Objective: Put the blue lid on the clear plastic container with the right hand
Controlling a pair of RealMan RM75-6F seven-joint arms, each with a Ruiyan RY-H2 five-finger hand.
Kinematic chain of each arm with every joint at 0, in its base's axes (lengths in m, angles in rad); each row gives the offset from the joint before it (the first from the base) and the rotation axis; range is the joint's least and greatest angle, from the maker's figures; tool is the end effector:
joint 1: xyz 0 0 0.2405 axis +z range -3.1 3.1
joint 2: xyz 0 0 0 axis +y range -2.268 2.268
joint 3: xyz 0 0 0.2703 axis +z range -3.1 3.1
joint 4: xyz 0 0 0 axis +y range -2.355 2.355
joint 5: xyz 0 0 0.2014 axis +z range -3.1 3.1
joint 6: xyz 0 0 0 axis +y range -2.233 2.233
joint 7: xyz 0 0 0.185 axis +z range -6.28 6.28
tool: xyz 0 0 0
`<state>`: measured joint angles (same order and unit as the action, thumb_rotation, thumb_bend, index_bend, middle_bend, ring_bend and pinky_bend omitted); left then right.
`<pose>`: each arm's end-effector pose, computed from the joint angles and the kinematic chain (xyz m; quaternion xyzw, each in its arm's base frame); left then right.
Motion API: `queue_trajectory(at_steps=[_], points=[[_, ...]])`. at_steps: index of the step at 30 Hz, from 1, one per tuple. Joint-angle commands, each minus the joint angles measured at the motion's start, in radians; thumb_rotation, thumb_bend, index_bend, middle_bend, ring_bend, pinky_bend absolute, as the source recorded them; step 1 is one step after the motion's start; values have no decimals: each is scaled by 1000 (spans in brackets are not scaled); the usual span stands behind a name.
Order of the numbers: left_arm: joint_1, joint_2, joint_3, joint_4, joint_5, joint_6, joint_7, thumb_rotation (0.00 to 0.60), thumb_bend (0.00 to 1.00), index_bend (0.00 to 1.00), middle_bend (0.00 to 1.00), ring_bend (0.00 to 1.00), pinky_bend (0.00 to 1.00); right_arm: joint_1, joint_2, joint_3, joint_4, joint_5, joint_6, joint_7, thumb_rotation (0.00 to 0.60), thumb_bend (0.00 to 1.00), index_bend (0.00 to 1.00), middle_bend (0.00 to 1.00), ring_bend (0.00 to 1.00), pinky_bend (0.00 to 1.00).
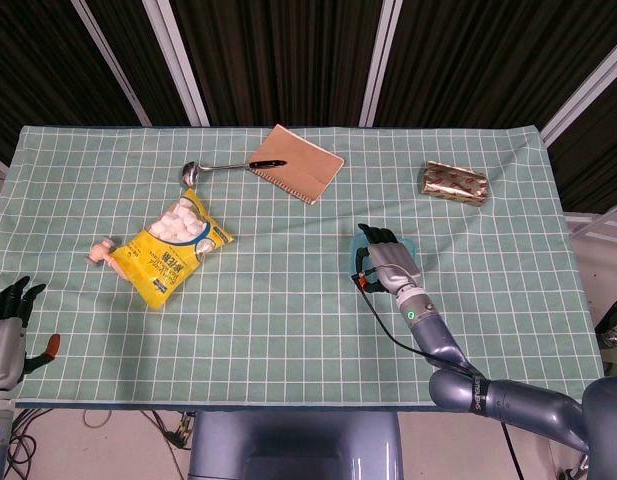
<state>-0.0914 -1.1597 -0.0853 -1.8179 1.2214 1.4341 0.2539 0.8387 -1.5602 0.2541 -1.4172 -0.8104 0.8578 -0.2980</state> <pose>-0.3216 0.2219 0.1494 -0.5358 -0.4645 -0.3224 0.6271 -0.1494 -0.4274 -0.0237 0.6814 -0.4876 0.3581 0.4119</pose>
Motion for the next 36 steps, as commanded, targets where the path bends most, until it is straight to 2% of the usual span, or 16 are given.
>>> queue_trajectory(at_steps=[1, 28, 36], points=[[0, 0, 0, 0, 0, 0, 1, 600, 361, 136, 0, 0, 0, 4, -6, 1, 8, 5, -2, -1, 600, 498, 665, 0, 0, 0], [-3, 2, -4, -1, -13, -3, -1, 600, 361, 136, 0, 0, 0, 26, -33, -20, 94, 56, -71, 11, 600, 498, 675, 0, 0, 0], [-4, 4, -6, -2, -16, -4, -4, 600, 361, 136, 0, 0, 0, 28, -3, 15, 66, 42, -41, 33, 600, 497, 675, 0, 0, 0]])
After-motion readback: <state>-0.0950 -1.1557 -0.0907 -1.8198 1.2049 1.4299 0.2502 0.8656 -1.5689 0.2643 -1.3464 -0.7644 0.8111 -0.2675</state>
